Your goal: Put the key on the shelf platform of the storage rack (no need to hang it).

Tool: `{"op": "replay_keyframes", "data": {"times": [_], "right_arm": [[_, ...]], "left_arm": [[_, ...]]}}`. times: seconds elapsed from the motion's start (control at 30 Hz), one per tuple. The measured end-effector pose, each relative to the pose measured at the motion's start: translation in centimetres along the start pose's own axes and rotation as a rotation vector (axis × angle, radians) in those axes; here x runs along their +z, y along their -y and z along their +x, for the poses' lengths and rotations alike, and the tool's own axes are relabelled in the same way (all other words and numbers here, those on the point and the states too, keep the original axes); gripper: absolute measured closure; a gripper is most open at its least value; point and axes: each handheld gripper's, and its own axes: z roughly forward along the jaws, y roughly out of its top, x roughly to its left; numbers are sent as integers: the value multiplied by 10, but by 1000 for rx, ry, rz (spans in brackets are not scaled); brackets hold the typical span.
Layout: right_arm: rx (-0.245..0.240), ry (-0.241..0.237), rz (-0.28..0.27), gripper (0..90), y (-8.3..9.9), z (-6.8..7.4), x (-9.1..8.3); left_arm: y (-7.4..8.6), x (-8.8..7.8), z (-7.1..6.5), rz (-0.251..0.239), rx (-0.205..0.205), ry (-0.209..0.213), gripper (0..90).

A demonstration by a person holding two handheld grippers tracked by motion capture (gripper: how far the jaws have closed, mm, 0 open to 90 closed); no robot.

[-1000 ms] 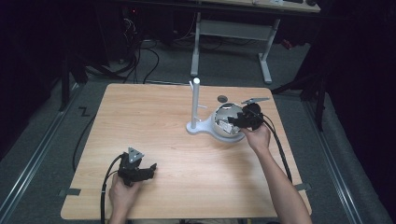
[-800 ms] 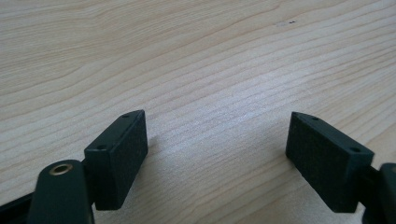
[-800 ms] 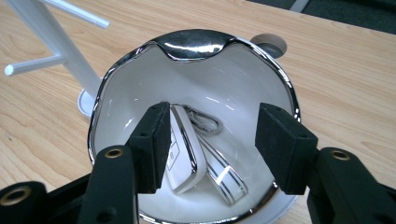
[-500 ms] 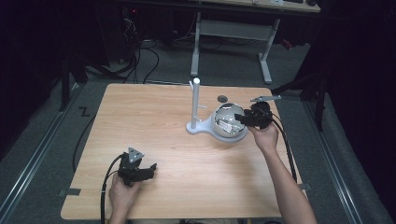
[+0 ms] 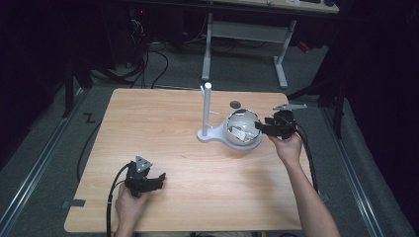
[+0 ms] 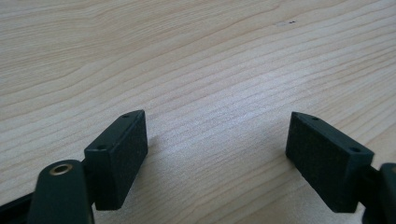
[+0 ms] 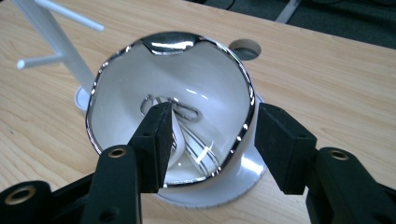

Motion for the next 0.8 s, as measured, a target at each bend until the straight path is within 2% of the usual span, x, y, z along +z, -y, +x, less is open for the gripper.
{"op": "replay_keyframes", "data": {"times": [0.13, 0.3, 0.5, 0.8], "right_arm": [[1, -5, 10, 470, 2, -1, -6], [11, -26, -14, 468, 5, -1, -18], [18, -30, 5, 461, 16, -1, -29], [17, -38, -26, 462, 17, 5, -50]], "left_arm": [[0, 0, 0, 0, 0, 0, 212], [0, 0, 0, 0, 0, 0, 212], [0, 0, 0, 0, 0, 0, 212], [0, 0, 0, 1, 3, -2, 206]]}}
